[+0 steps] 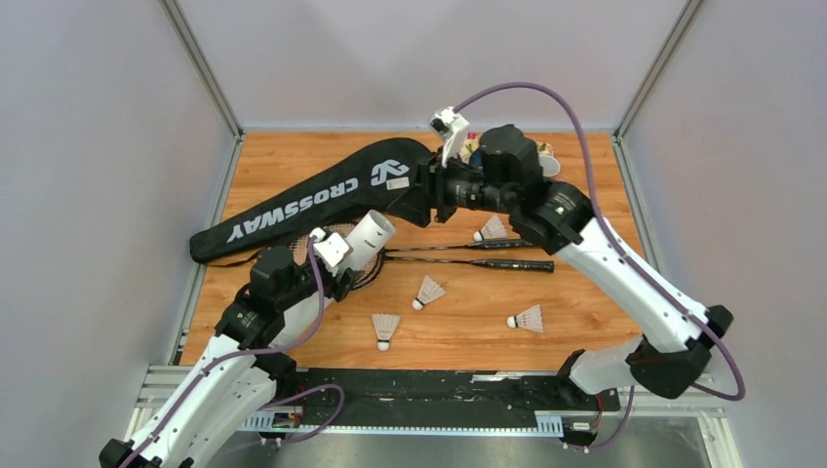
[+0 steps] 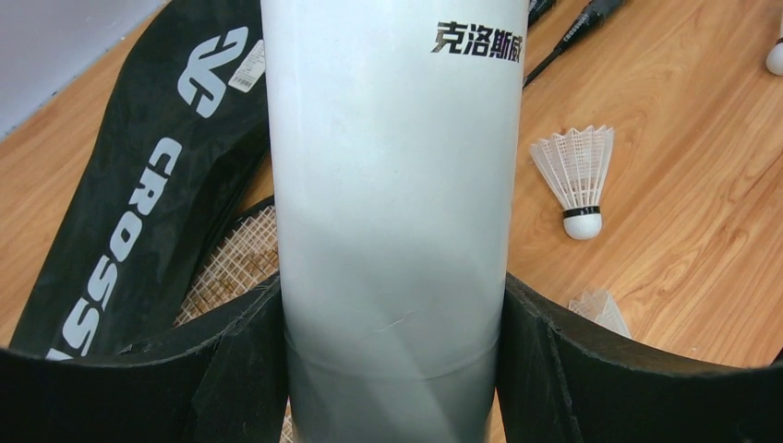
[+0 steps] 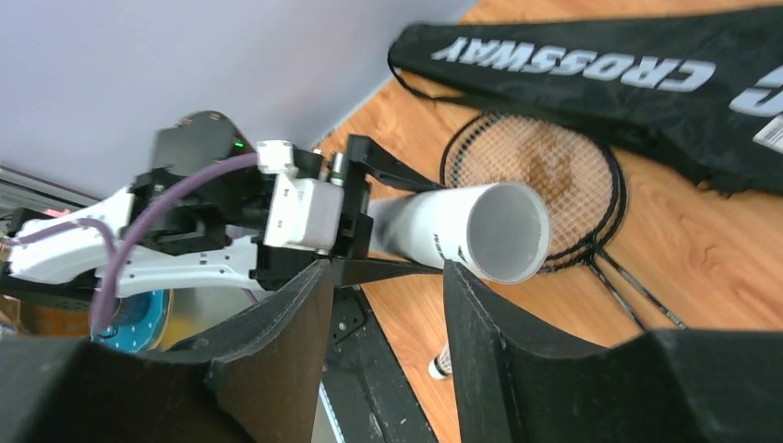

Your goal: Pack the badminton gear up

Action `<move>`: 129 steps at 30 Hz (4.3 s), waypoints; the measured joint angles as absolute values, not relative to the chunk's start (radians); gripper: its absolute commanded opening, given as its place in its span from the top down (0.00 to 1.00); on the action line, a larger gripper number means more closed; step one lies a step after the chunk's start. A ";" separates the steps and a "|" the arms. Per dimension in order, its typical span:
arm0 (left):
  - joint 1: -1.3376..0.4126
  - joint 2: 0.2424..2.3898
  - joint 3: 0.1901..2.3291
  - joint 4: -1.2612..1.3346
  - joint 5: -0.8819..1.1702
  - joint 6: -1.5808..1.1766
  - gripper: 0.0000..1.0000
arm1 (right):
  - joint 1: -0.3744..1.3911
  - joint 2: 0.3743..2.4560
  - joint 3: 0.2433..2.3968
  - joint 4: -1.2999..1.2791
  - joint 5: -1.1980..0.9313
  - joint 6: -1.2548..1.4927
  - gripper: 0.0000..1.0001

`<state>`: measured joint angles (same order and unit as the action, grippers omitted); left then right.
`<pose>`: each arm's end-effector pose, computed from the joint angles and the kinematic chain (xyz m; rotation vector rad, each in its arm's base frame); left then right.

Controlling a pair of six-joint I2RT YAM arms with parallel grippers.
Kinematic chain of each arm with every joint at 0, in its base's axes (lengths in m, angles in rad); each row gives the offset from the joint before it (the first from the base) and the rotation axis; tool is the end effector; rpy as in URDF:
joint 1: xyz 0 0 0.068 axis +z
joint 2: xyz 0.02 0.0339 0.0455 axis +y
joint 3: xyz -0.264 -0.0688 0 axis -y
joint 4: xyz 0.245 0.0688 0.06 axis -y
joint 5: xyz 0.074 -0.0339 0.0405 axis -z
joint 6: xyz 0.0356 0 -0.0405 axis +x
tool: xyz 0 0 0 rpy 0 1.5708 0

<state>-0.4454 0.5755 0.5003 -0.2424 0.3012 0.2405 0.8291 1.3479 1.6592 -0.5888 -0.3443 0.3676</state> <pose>0.1308 -0.0741 0.2649 0.8286 1.7050 -0.4239 0.1802 0.2145 0.4737 -0.7047 1.8651 1.1246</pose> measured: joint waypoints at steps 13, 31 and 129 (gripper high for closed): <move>-0.445 0.535 0.498 -0.214 0.371 0.240 0.78 | 0.828 1.538 1.618 -0.582 -0.487 0.395 0.60; -0.445 0.536 0.498 -0.198 0.396 0.237 0.96 | 0.807 1.548 1.589 -0.522 -0.564 0.412 1.00; -0.449 0.588 0.418 0.118 0.532 0.092 0.81 | 0.830 1.395 1.666 -0.717 -0.186 0.255 1.00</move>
<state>-0.4492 0.5884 0.4179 0.1177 0.5323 0.0917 0.8299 1.3952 1.6661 -0.7170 -0.1856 0.2554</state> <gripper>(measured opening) 0.747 0.007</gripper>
